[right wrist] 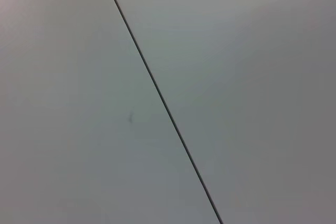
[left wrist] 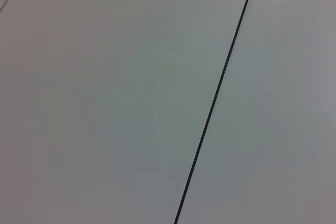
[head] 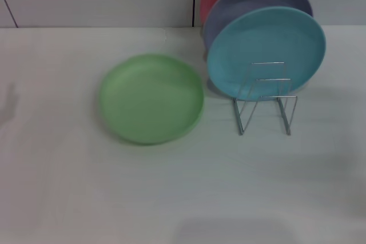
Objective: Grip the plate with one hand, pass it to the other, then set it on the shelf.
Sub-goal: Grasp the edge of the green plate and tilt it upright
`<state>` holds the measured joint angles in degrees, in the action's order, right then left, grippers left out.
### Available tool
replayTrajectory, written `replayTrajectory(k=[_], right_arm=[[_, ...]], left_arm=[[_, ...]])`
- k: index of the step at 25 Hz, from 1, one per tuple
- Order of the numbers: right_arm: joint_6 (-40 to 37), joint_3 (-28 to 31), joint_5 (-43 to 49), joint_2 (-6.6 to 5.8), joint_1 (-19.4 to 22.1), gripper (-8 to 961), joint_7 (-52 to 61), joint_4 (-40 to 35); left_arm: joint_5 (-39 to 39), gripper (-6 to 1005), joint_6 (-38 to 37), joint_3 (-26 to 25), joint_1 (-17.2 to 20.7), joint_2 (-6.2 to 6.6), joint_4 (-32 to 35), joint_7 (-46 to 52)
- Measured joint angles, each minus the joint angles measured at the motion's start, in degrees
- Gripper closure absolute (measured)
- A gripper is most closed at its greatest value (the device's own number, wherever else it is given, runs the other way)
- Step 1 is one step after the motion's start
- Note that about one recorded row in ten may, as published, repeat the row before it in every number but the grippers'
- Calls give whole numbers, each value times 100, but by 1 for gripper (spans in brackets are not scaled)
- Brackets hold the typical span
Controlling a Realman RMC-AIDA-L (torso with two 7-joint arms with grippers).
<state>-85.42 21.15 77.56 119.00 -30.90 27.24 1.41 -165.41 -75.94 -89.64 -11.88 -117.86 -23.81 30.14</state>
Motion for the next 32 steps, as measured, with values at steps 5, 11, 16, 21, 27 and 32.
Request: replayTrajectory(k=[5, 11, 16, 21, 27, 32], right_arm=[[23, -6, 13, 0, -18, 462, 0, -1], [42, -6, 24, 0, -30, 462, 0, -1], [44, -1, 27, 0, -30, 462, 0, -1], [44, 3, 18, 0, -30, 462, 1, -8], [44, 4, 12, 0, -30, 462, 1, -16], [44, 3, 8, -1, -30, 461, 0, -35]], left_arm=[[0, 260, 16, 9, -10, 0, 0, 0], [1, 260, 18, 16, -10, -1, 0, 0], [1, 261, 27, 107, -22, -4, 0, -4], [0, 261, 84, 326, -82, 17, -56, -226], [0, 261, 395, 583, -103, 149, -273, -222], [-1, 261, 1019, 713, 80, 249, -828, -265]])
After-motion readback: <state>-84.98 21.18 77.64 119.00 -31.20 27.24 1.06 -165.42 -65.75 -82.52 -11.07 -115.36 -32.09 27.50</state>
